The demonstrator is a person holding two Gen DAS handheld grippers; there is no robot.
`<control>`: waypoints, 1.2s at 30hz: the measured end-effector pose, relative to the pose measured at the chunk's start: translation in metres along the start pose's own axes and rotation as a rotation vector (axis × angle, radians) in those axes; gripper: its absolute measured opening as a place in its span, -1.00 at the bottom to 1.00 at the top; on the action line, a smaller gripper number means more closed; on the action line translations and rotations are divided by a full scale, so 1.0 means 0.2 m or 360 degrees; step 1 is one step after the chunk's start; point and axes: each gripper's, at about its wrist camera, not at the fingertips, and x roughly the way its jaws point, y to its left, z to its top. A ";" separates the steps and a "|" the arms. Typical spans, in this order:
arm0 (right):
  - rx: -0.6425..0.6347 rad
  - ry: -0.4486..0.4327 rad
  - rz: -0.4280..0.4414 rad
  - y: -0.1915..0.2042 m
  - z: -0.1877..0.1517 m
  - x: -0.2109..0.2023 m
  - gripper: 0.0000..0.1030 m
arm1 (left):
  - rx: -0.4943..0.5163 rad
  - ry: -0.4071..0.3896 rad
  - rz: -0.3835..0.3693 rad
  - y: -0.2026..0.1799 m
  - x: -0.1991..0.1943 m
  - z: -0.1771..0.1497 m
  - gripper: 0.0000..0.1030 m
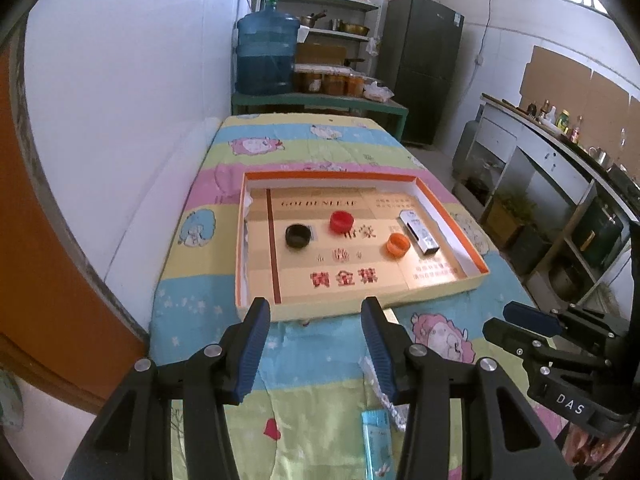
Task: Organize rigid objects
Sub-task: 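Withdraw both tools from the tray back over the remaining items, then grasp the blue lighter with the left gripper while the right gripper grasps the orange printed cap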
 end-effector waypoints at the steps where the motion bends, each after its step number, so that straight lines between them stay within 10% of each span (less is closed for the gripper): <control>1: -0.0002 0.0007 0.0002 0.00 -0.01 0.00 -0.35 | -0.0002 0.0008 -0.0002 0.00 0.00 -0.01 -0.08; 36: 0.0026 0.0118 0.0027 0.05 -0.30 0.00 -0.35 | 0.0139 0.0295 -0.0179 -0.20 0.14 -0.51 -0.08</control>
